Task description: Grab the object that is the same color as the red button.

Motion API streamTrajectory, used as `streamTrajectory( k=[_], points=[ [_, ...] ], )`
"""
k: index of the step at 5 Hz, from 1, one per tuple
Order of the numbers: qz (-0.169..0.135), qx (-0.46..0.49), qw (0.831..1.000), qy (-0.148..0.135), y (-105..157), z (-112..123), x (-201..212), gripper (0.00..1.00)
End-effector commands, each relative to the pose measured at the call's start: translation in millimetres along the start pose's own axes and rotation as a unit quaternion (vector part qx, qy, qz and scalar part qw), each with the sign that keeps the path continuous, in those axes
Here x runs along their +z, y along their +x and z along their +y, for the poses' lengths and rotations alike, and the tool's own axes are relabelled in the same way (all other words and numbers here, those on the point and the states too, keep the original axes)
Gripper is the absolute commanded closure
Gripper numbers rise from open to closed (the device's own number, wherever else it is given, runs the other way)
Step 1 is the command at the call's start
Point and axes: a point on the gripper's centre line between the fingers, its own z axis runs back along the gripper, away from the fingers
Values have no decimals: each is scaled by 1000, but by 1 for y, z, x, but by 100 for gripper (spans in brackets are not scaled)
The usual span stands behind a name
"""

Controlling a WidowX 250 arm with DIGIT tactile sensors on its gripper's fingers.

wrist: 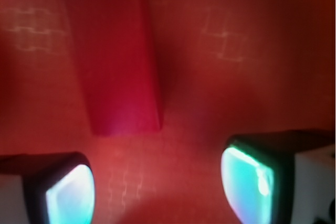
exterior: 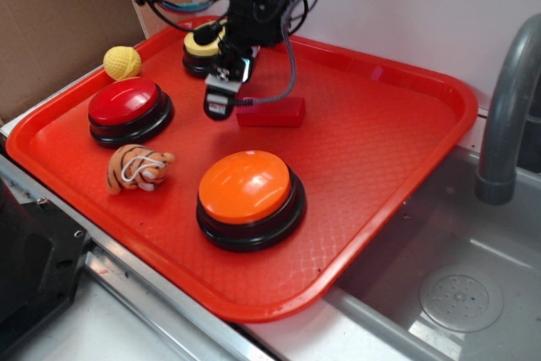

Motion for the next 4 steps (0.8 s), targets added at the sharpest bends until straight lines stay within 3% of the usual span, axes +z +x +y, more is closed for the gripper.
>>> streamTrajectory(
  k=[1,2,3,4],
  points=[
    [-23,-16,999,44,11,-36,24,0],
    [-21,-13,998,50,13,-38,25,0],
    [17,3,998,68,20,-33,4,0],
    [35,7,996,81,26,-29,-7,0]
  ],
)
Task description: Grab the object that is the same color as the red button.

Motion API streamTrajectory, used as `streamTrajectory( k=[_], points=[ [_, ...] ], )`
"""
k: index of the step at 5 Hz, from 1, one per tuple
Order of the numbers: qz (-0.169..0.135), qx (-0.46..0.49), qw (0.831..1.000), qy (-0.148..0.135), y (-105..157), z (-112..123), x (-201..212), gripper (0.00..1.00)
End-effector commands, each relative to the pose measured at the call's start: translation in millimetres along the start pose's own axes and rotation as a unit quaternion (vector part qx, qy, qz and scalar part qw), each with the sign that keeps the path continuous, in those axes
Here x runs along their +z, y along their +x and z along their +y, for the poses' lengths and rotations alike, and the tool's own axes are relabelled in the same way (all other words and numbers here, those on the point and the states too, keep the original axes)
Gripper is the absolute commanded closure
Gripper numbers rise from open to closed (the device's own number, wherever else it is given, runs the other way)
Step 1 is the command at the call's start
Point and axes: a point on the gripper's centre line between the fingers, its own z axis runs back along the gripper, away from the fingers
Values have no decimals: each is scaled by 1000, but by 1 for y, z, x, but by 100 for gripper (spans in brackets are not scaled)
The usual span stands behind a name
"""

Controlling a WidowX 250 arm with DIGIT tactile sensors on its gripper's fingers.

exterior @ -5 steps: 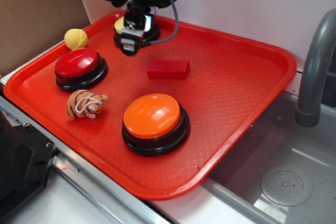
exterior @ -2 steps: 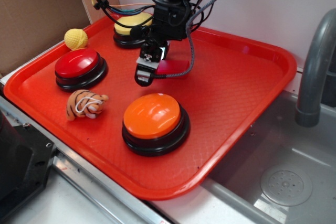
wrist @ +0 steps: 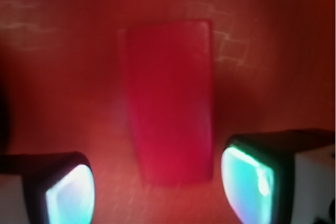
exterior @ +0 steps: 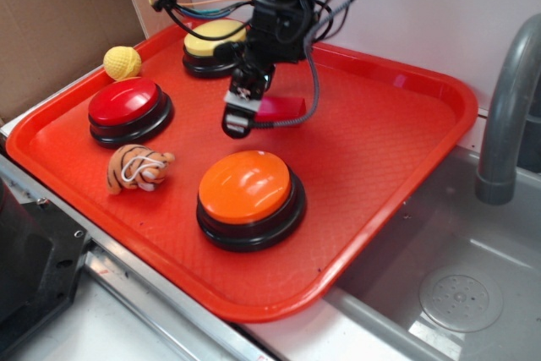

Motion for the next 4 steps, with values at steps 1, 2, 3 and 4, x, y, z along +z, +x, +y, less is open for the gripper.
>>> streamTrajectory(
  k=[1,2,3,4],
  points=[
    [11,5,1000,24,7,-8,-10,0],
    [9,17,1000,9,9,-8,-15,100],
    [0,34,999,-4,7,-8,-12,100],
    [-38,143,987,-62,-13,-4,16,100]
  ],
)
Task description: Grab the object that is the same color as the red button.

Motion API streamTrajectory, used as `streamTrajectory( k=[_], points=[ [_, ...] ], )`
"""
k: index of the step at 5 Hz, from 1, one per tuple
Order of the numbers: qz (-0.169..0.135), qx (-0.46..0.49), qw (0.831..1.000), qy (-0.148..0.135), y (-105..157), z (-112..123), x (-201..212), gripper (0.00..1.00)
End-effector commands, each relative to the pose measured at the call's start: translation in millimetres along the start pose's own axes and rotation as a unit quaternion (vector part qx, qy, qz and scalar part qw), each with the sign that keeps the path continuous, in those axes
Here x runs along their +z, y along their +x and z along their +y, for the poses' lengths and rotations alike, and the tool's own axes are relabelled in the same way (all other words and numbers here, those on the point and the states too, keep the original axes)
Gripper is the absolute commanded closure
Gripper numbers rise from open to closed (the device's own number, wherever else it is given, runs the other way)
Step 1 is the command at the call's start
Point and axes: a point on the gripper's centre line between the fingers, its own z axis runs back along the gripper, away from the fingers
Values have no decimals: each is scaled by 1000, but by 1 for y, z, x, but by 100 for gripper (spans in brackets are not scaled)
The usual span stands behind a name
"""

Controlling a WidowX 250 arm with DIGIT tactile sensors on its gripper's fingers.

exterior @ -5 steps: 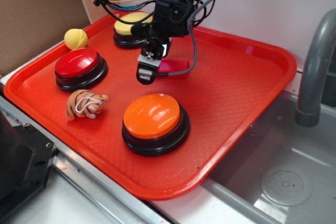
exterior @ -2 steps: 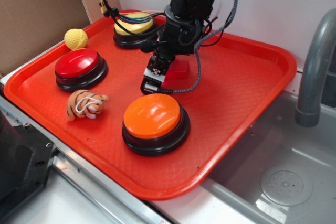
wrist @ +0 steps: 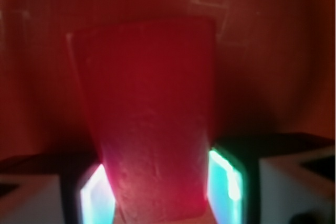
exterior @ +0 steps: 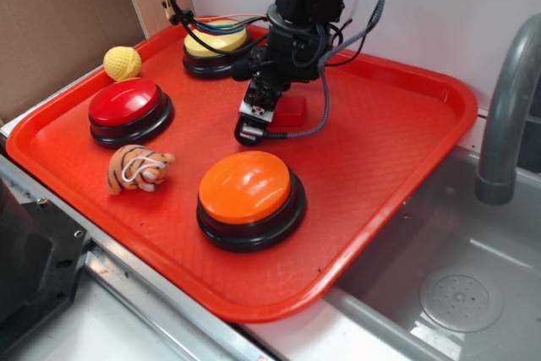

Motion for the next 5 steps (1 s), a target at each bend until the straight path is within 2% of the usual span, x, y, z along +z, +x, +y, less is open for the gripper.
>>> streamTrajectory(
  k=[1,2,3,4,5],
  points=[
    [-42,230,967,-96,-62,2,64,100],
    [-59,357,927,-96,-91,-4,106,100],
    [-71,420,901,-82,-113,-18,149,100],
    [-80,438,893,-69,-127,-32,164,100],
    [-108,453,883,-64,-143,-40,168,100]
  ],
)
